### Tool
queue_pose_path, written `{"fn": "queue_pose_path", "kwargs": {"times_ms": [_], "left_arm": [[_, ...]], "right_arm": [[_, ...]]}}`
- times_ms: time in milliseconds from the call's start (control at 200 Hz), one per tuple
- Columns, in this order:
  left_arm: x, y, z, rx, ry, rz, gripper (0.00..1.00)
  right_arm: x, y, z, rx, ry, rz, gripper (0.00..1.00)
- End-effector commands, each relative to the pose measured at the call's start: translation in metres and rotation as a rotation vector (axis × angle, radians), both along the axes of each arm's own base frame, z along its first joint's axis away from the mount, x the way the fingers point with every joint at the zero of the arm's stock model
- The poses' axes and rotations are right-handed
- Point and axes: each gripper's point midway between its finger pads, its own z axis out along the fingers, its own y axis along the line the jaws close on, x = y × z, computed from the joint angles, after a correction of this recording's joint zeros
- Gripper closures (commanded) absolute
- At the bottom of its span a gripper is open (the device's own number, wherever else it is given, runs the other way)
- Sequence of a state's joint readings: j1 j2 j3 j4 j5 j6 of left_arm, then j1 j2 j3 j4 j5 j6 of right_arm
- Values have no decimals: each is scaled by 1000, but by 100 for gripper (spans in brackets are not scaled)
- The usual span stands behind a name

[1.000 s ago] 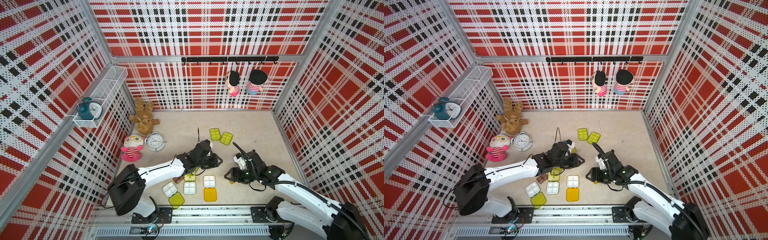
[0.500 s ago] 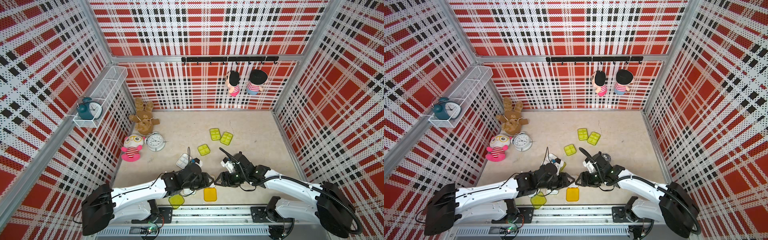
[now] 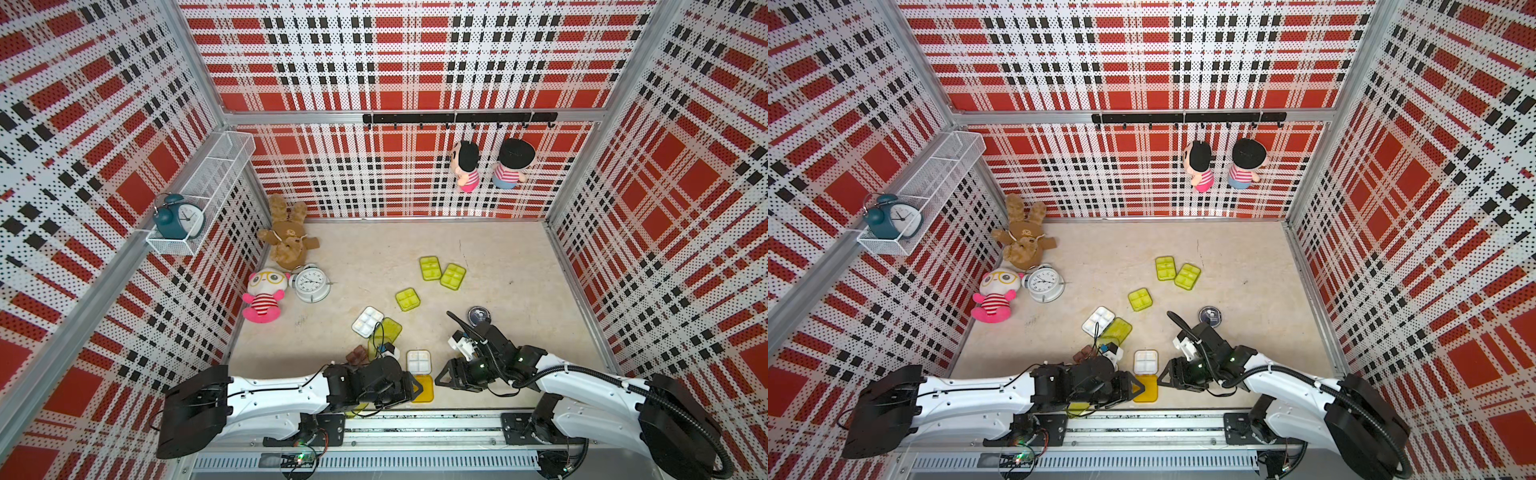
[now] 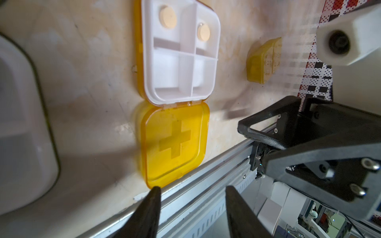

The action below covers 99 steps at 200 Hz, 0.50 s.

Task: Close pillboxes
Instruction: Move the pillbox to the center of the board.

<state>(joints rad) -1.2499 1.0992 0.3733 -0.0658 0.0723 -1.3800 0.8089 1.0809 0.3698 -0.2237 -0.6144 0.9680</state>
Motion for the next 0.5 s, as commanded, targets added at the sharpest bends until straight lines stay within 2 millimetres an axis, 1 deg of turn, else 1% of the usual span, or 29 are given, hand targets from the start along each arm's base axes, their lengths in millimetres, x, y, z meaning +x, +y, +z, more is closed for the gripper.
{"fn": "queue_pose_path", "kwargs": {"times_ms": [0,150,276,491], "left_arm": [[1,-4,-1,-18,-12,14,44],[3,0,-5,-19,-16,28,43],[0,3,-14,-13,-2,26,42],[2,3,-13,-14,-16,29,42]], "right_arm": [[-1,6,8,56,-10,8,33],[-4,7,3,55,2,25,32],[-4,8,-3,50,11,37,32],[-6,8,-6,46,14,47,32]]}}
